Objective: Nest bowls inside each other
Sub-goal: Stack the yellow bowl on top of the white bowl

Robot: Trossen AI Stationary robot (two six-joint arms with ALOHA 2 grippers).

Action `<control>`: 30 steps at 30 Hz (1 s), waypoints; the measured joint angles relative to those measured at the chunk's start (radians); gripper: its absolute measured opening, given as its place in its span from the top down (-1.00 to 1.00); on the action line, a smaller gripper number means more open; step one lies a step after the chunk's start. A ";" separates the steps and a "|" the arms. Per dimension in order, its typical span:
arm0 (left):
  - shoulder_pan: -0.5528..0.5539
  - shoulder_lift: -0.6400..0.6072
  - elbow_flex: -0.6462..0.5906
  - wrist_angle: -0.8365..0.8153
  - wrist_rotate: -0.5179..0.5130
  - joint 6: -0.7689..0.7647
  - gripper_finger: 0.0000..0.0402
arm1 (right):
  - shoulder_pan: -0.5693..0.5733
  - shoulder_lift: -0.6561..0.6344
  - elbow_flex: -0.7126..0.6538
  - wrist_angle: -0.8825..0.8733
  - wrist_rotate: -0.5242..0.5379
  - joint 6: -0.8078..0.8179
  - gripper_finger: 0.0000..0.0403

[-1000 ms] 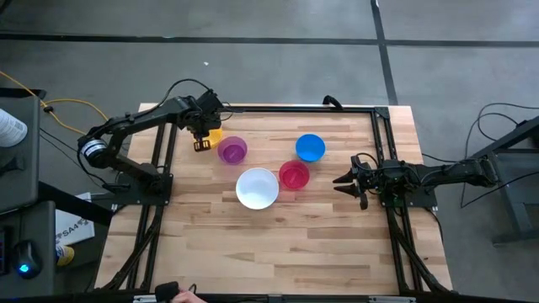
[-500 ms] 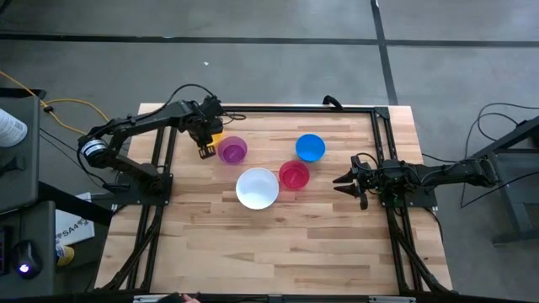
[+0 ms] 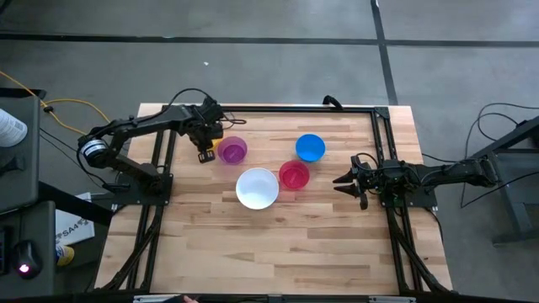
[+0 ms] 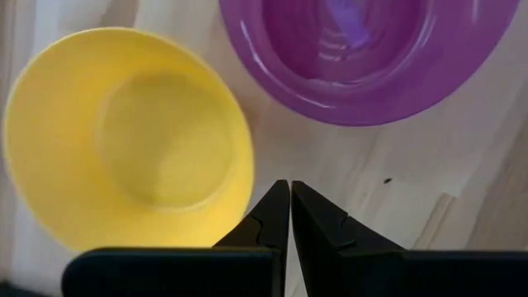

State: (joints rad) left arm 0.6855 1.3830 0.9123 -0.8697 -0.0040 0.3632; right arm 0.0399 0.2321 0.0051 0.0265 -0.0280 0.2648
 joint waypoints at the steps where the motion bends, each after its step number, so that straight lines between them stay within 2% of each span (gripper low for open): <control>1: 0.000 0.000 -0.003 0.009 0.006 0.006 0.93 | 0.000 0.000 0.000 0.000 0.000 0.000 0.46; 9: 0.001 0.000 -0.004 0.030 0.052 0.056 0.93 | 0.000 0.000 0.000 0.000 0.000 0.000 0.46; 30: 0.002 0.000 -0.004 -0.005 0.055 0.131 0.93 | 0.000 0.000 0.000 0.000 0.000 0.000 0.46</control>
State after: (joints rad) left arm 0.6873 1.3830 0.9085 -0.8745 0.0513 0.4946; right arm 0.0401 0.2321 0.0053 0.0264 -0.0280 0.2648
